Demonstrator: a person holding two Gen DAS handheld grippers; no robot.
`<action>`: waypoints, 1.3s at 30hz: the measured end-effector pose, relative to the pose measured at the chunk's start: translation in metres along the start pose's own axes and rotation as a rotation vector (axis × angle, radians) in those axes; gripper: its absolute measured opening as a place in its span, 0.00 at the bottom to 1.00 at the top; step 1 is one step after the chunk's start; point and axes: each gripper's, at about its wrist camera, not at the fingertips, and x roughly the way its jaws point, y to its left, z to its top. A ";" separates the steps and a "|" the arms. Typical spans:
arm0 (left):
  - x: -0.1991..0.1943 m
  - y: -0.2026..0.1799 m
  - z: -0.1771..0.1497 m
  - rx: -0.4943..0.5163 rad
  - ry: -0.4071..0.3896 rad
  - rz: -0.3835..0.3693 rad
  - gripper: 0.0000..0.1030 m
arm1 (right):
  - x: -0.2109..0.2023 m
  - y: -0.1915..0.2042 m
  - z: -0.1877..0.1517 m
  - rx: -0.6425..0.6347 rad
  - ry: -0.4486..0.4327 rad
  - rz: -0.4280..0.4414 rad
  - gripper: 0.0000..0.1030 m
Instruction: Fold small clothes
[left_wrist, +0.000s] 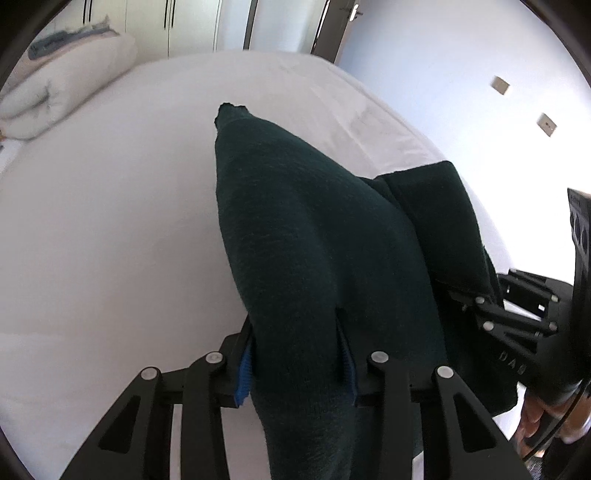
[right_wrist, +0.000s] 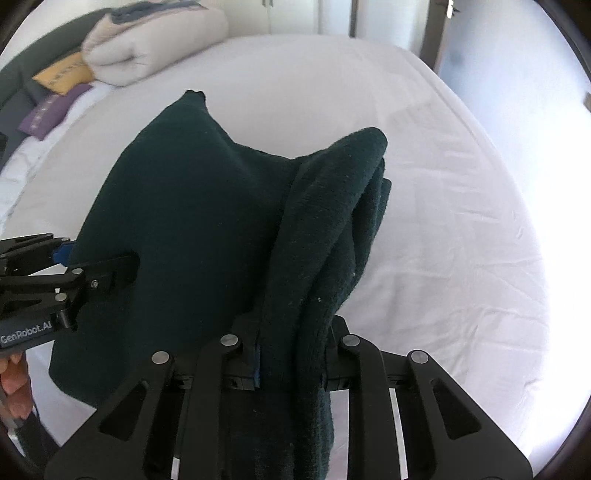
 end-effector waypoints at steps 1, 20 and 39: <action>-0.011 0.004 -0.009 0.010 -0.007 0.007 0.40 | -0.011 0.012 -0.007 -0.005 -0.012 0.015 0.18; -0.102 0.147 -0.188 -0.096 -0.025 0.068 0.41 | -0.021 0.210 -0.110 -0.035 0.029 0.293 0.18; -0.076 0.175 -0.222 -0.209 -0.074 -0.033 0.61 | 0.090 0.132 -0.141 0.351 0.078 0.638 0.28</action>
